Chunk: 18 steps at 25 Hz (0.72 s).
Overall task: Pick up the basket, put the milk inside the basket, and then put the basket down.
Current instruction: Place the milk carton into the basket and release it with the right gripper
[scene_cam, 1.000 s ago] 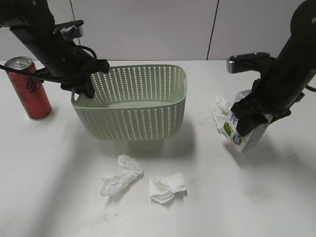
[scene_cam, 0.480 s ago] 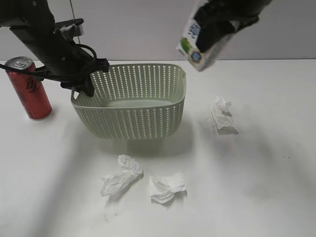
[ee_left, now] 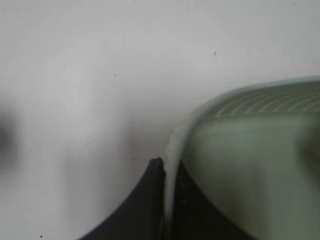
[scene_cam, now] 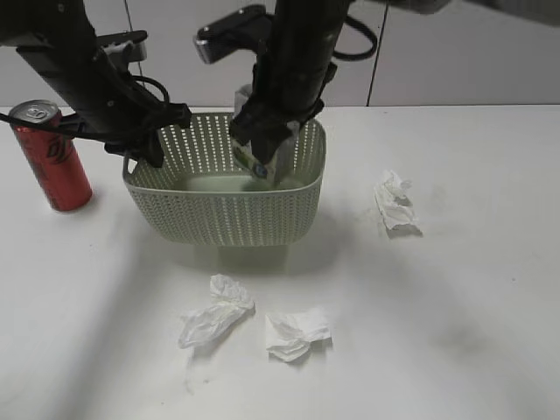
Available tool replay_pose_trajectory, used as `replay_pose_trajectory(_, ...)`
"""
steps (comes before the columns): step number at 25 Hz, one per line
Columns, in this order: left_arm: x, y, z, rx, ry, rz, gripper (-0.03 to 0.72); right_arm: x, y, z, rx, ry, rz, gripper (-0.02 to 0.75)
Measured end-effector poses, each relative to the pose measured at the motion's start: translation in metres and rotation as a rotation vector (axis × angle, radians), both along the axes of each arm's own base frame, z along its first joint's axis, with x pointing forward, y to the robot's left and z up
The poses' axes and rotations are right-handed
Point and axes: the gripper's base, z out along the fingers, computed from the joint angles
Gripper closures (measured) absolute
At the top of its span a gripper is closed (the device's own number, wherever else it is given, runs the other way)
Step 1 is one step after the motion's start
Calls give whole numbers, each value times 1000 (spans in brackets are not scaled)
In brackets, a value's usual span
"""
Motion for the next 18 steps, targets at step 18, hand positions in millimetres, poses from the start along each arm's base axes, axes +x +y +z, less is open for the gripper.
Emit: replay_pose_trajectory(18, 2, 1, 0, 13, -24, -9, 688, 6, 1, 11, 44, -39, -11, 124)
